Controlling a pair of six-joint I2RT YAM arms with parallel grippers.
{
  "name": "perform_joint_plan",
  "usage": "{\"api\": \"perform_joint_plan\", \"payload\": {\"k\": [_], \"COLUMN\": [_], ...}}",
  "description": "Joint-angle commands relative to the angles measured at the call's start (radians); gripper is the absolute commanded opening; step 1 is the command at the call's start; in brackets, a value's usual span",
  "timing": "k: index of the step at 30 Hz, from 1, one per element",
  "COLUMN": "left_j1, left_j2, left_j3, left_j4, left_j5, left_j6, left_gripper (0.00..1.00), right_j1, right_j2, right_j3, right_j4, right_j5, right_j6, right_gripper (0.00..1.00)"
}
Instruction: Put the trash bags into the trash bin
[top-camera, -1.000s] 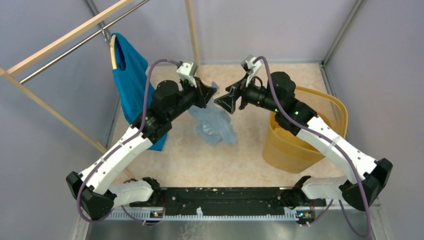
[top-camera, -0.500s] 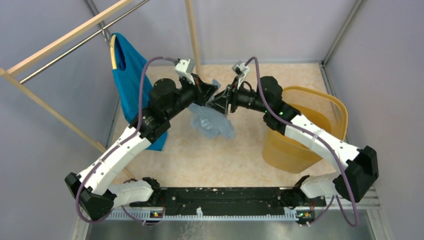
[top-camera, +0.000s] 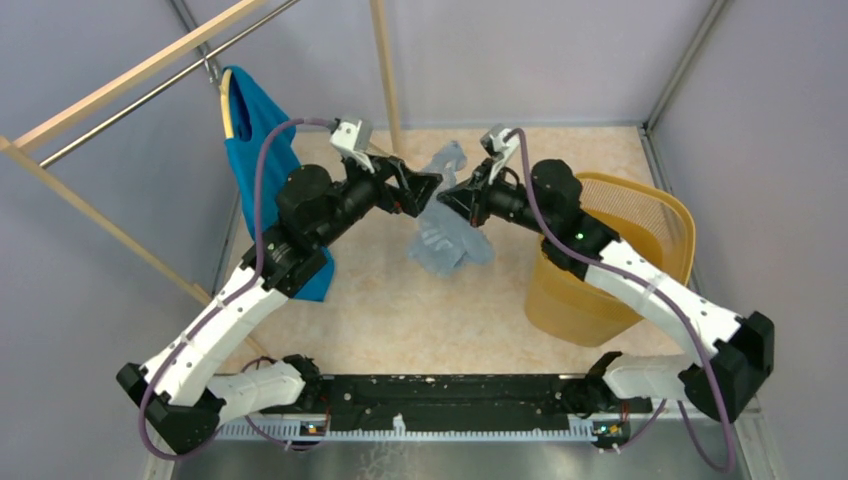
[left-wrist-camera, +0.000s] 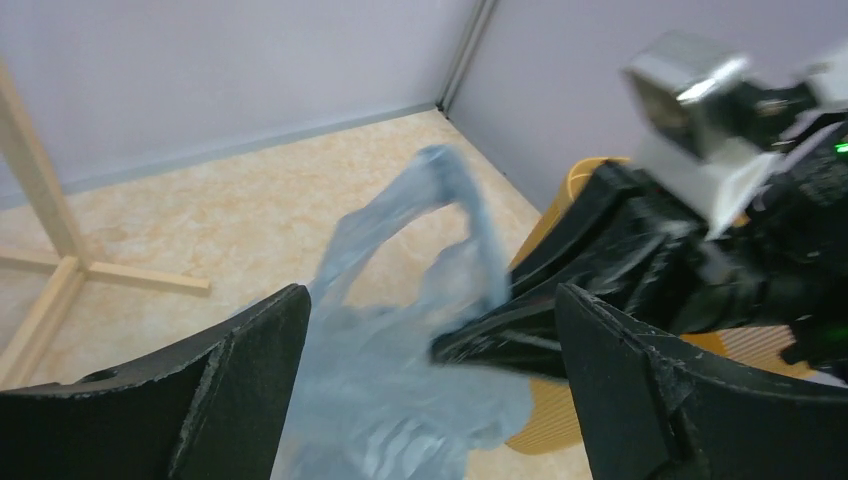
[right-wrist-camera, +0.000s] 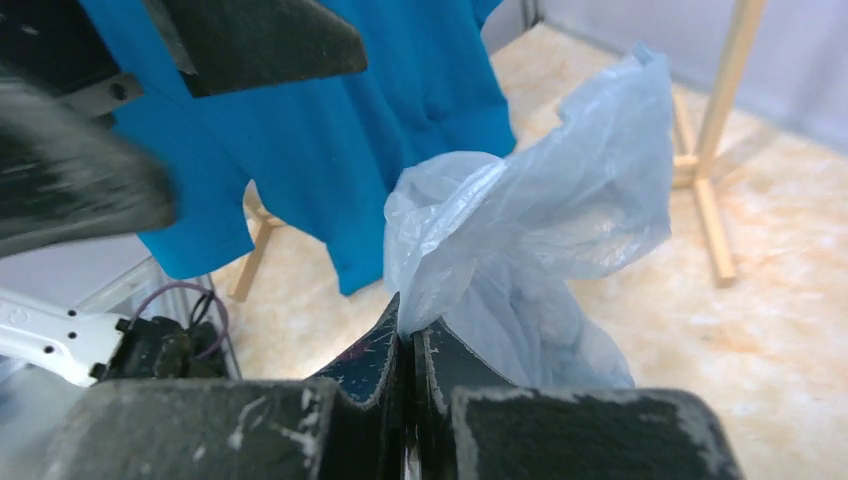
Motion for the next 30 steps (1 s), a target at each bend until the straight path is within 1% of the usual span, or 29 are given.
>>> {"api": "perform_joint_plan", "payload": {"k": [1, 2, 4, 6, 7, 10, 12, 17, 19, 22, 25, 28, 30], "left_j1": [0.0, 0.001, 0.0, 0.001, 0.0, 0.001, 0.001, 0.002, 0.001, 0.005, 0.009, 0.015, 0.015], "left_j2": [-0.088, -0.101, -0.132, -0.165, -0.181, -0.194, -0.175, -0.082, -0.037, 0.016, 0.03, 0.036, 0.03], "left_j3": [-0.067, -0.08, -0.113, -0.157, -0.184, -0.251, -0.271, -0.297, -0.294, -0.306, -0.331, -0.34, -0.34], "left_j4": [0.023, 0.017, 0.009, 0.015, 0.03, 0.082, 0.084, 0.101, 0.098, 0.131, 0.204, 0.238, 0.256], "left_j5": [-0.107, -0.131, -0.182, -0.21, -0.202, -0.131, -0.098, 0.047, 0.094, 0.178, 0.247, 0.286, 0.31], "left_j6": [0.032, 0.029, 0.011, -0.023, -0.038, -0.073, -0.114, -0.159, -0.167, -0.179, -0.188, -0.199, -0.197], "left_gripper": [0.99, 0.99, 0.99, 0.99, 0.99, 0.99, 0.99, 0.99, 0.99, 0.99, 0.99, 0.99, 0.99], "right_j1": [-0.011, -0.015, -0.039, -0.088, -0.112, -0.153, -0.155, -0.155, -0.154, -0.154, -0.154, -0.155, -0.154], "right_j2": [-0.132, -0.144, -0.165, -0.178, -0.184, -0.191, -0.191, -0.215, -0.225, -0.24, -0.26, -0.26, -0.24], "right_j3": [-0.024, -0.027, -0.025, -0.016, -0.011, -0.012, 0.003, 0.019, 0.026, 0.029, 0.019, 0.047, 0.087], "right_j4": [0.053, 0.046, 0.039, 0.05, 0.064, 0.119, 0.128, 0.165, 0.167, 0.177, 0.204, 0.128, 0.066], "right_j5": [0.053, 0.087, 0.141, 0.147, 0.132, 0.069, 0.071, 0.07, 0.094, 0.196, 0.312, 0.506, 0.563], "right_j6": [-0.224, -0.254, -0.257, -0.189, -0.141, -0.065, -0.039, 0.013, 0.051, 0.159, 0.262, 0.39, 0.424], "right_gripper": [0.0, 0.0, 0.0, 0.0, 0.0, 0.0, 0.0, 0.0, 0.0, 0.0, 0.0, 0.0, 0.0]}}
